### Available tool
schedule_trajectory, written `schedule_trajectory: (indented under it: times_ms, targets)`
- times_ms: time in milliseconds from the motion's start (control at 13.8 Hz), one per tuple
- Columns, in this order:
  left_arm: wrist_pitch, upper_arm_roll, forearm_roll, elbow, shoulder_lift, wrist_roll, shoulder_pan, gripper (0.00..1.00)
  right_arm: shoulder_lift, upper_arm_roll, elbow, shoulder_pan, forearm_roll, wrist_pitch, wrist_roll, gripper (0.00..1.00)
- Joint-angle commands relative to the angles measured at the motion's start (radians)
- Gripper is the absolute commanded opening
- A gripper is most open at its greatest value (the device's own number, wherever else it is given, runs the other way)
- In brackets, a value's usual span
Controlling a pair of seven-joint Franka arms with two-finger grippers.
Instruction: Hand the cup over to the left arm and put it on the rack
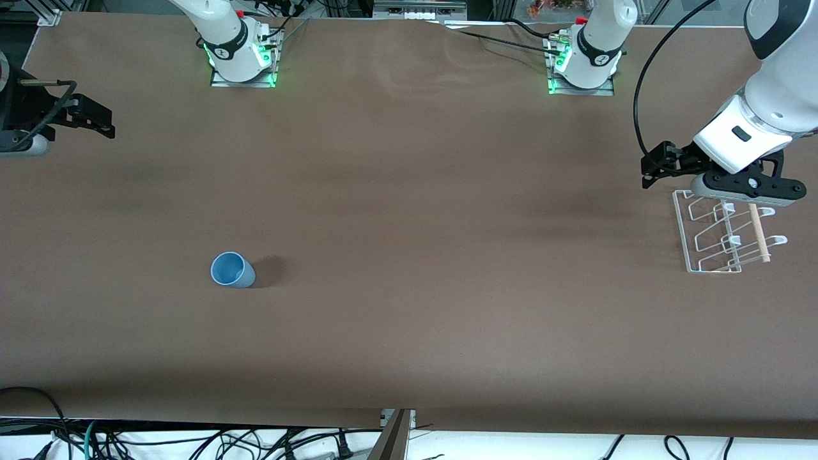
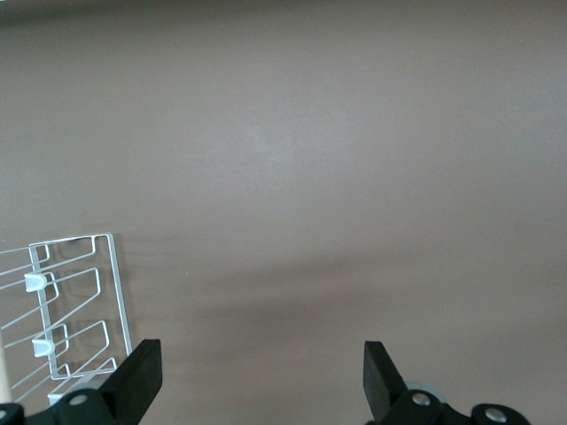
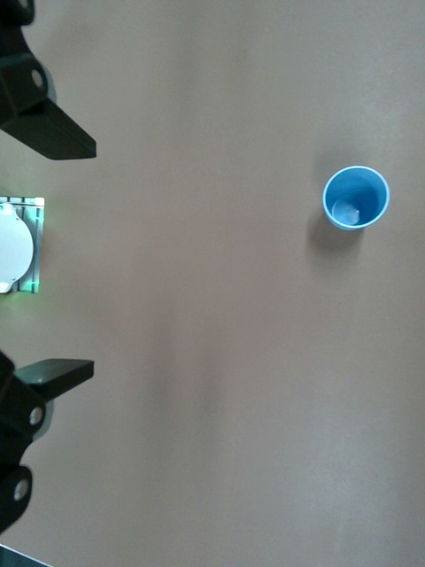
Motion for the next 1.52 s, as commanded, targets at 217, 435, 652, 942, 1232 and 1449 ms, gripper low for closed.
schedule_trajectory:
  times_ms: [217,435,652,942,1232,1449]
  targets:
    - [-0.018,0.002,-0.007,0.021,0.005,-0.01,-0.005,1.0,0.001,0.003,0.009,-0.006,0.013,-0.04,-0.02,1.0]
    - [-0.018,0.002,-0.007,0.021,0.006,-0.01,-0.005,1.0,0.001,0.005,0.009,-0.004,0.013,-0.04,-0.02,0.99]
    - [-0.018,0.002,-0.007,0.021,0.005,-0.01,-0.005,1.0,0.031,0.005,-0.005,-0.003,0.006,-0.039,-0.021,0.99]
    - [-0.018,0.002,-0.007,0.021,0.005,-0.01,-0.005,1.0,0.096,0.002,-0.136,-0.009,-0.004,0.14,-0.033,0.99]
    - [-0.018,0.002,-0.007,0.021,0.005,-0.01,-0.006,1.0,0.232,-0.025,-0.175,-0.05,0.013,0.367,-0.087,0.99]
    - [-0.018,0.002,-0.007,0.021,0.005,-0.008,-0.005,1.0,0.332,-0.021,-0.166,-0.04,0.042,0.487,-0.063,0.99]
